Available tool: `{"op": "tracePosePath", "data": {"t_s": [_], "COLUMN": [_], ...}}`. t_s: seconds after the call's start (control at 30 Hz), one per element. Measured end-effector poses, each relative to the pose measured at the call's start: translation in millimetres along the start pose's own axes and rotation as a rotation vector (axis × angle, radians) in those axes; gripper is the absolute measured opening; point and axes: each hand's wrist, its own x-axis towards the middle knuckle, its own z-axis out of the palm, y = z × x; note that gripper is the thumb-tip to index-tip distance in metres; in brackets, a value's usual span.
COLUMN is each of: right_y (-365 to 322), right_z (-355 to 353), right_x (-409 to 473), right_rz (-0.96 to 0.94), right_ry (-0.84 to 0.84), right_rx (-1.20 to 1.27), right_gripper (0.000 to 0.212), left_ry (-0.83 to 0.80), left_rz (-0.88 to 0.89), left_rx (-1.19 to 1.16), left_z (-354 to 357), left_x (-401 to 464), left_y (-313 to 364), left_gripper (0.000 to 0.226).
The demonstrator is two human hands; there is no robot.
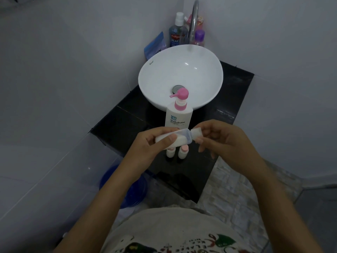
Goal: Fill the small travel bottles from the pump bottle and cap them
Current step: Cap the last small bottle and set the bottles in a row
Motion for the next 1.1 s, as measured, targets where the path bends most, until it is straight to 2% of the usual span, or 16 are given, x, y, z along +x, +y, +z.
{"op": "tracePosePath", "data": {"t_s": [0.13,0.3,0.4,0.67,0.83,1.1], "right_y": [1.4,3.5,4.8,6.5,8.4,13.3], "right_z": [9.2,16.1,13.5,14.7,21.2,26.9], "right_x": [-0.8,0.3,1.3,4.8,6.6,9.7], "right_rz": [0.010,0.052,0.024,0.047,0.071,0.108], "right_ry": [0.056,0.099,0.080,0.099,0.142,0.199], "right_rx": [0.058,0.072,0.106,0.199,0.276,0.353], "right_gripper": [0.011,0.012,0.020,0.017,0.028,0.024], "left_ry": [0.003,0.018,0.024,0.007,0.014,0.020], "left_rz": [0.002,-0.055,-0.075,-0.040,-0.014,-0.005], "left_rx": [-0.024,-0.049,-0.042,-0.070,-0.087,-0.088], "left_z": [2.9,1.8,-0.4,0.9,0.6,-0.4], "left_x": [-2.3,-2.2,0.1,1.7,2.7,5.3], "left_y": [0.8,-3.3,-3.0,0.4,-0.6,-4.6], "left_gripper": [0.025,0.025,0.026,0.024,0.024,0.023]}}
